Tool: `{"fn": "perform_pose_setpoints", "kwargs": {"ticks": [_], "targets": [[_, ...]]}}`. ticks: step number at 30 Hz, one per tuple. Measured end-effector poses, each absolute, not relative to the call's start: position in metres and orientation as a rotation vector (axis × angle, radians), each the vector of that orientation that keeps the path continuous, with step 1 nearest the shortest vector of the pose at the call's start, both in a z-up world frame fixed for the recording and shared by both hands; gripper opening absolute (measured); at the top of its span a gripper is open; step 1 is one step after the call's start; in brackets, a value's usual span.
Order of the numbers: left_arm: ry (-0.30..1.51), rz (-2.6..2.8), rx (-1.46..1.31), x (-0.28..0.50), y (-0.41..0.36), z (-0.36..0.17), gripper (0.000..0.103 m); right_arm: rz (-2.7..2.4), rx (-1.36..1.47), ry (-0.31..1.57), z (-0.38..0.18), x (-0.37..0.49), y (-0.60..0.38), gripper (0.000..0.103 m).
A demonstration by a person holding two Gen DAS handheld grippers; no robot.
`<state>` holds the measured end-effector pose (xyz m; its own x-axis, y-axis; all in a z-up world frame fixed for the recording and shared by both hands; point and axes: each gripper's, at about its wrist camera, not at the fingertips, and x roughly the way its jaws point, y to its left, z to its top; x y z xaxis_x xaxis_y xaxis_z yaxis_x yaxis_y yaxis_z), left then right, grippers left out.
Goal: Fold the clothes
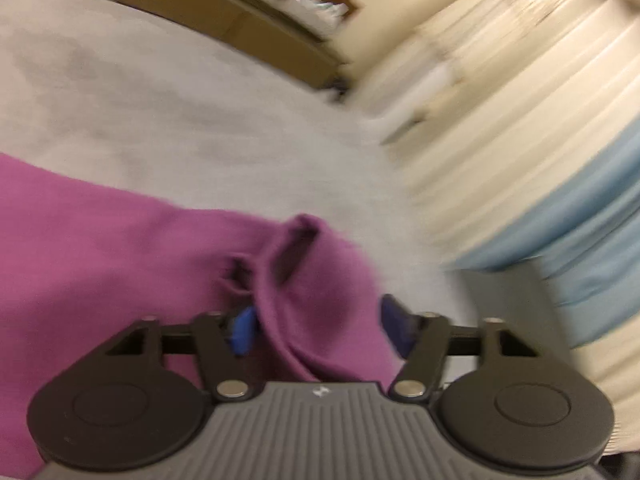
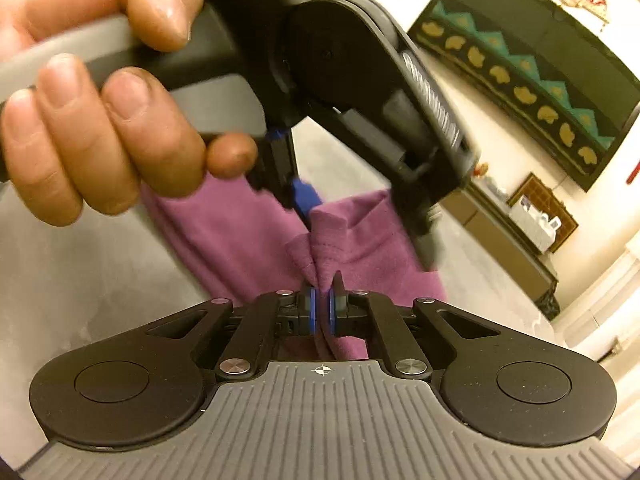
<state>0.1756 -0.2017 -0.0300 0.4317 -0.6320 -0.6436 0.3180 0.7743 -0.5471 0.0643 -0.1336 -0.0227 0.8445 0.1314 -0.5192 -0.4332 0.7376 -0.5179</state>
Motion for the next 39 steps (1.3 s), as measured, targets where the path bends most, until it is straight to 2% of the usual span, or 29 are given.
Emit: {"fn": "perform_pose_setpoints", "kwargs": {"ticks": [1,3,4,5,7,11,14,18,19,20,22,24,25,26,27,28,29,32,33,35,36,37,39], "targets": [[0.952,-0.579,-0.342,0.177,-0.203,-0.032,0.049,0.326,-0.675,0.49,-0.028,0.066,-0.133,0.005],[0.937,-0.57,-0.331,0.181,-0.202,-0.033,0.047,0.338,-0.665,0.513,-0.033,0.072,-0.132,0.025],[0.932,-0.571,-0.333,0.183,-0.202,-0.032,0.047,0.346,-0.65,0.524,-0.034,0.073,-0.133,0.029],[0.925,-0.572,-0.329,0.183,-0.202,-0.03,0.047,0.368,-0.602,0.541,-0.028,0.073,-0.139,0.043],[0.914,-0.564,-0.305,0.182,-0.201,-0.027,0.047,0.435,-0.416,0.565,-0.007,0.07,-0.16,0.053],[0.937,-0.519,-0.282,0.182,-0.197,-0.029,0.047,0.37,-0.114,0.57,0.015,0.085,-0.214,0.048],[0.93,-0.479,-0.274,0.18,-0.194,-0.023,0.049,0.222,-0.094,0.694,-0.006,0.114,-0.231,0.046],[0.828,-0.367,-0.201,0.152,-0.188,0.003,0.05,0.218,-0.126,0.704,-0.005,0.118,-0.237,0.047],[0.805,-0.381,-0.189,0.147,-0.191,0.01,0.05,0.207,-0.105,0.684,0.004,0.121,-0.244,0.055],[0.79,-0.41,-0.183,0.143,-0.196,0.016,0.05,0.182,-0.081,0.66,0.009,0.115,-0.25,0.069],[0.759,-0.468,-0.169,0.136,-0.206,0.029,0.053,0.117,-0.043,0.635,0.012,0.099,-0.253,0.089],[0.768,-0.532,-0.142,0.136,-0.222,0.036,0.056,0.101,-0.009,0.692,0.002,0.109,-0.261,0.078],[0.779,-0.566,-0.125,0.137,-0.231,0.039,0.062,0.112,0.008,0.731,-0.006,0.115,-0.265,0.047],[0.792,-0.595,-0.108,0.138,-0.24,0.041,0.064,0.141,0.027,0.755,-0.012,0.118,-0.267,0.025],[0.81,-0.623,-0.087,0.139,-0.25,0.042,0.067,0.159,0.034,0.741,-0.012,0.118,-0.268,0.023],[0.831,-0.652,-0.063,0.141,-0.26,0.042,0.07,0.164,0.02,0.707,-0.007,0.114,-0.266,0.013],[0.851,-0.68,-0.039,0.143,-0.27,0.042,0.07,0.175,-0.001,0.666,-0.001,0.11,-0.261,0.009],[0.904,-0.701,0.035,0.143,-0.291,0.032,0.077,0.218,-0.014,0.564,0.013,0.093,-0.25,0.009],[0.92,-0.69,0.05,0.144,-0.292,0.027,0.076,0.238,-0.015,0.533,0.016,0.089,-0.246,0.009],[0.933,-0.638,0.064,0.146,-0.287,0.018,0.051,0.282,-0.019,0.498,0.02,0.085,-0.238,0.009],[0.934,-0.625,0.057,0.146,-0.281,0.015,0.029,0.306,-0.024,0.497,0.019,0.084,-0.235,0.009],[0.93,-0.614,0.038,0.147,-0.272,0.014,0.023,0.33,-0.028,0.496,0.018,0.083,-0.231,0.009],[0.903,-0.611,-0.03,0.147,-0.247,0.022,0.018,0.376,-0.005,0.48,0.022,0.082,-0.229,0.024]]}}
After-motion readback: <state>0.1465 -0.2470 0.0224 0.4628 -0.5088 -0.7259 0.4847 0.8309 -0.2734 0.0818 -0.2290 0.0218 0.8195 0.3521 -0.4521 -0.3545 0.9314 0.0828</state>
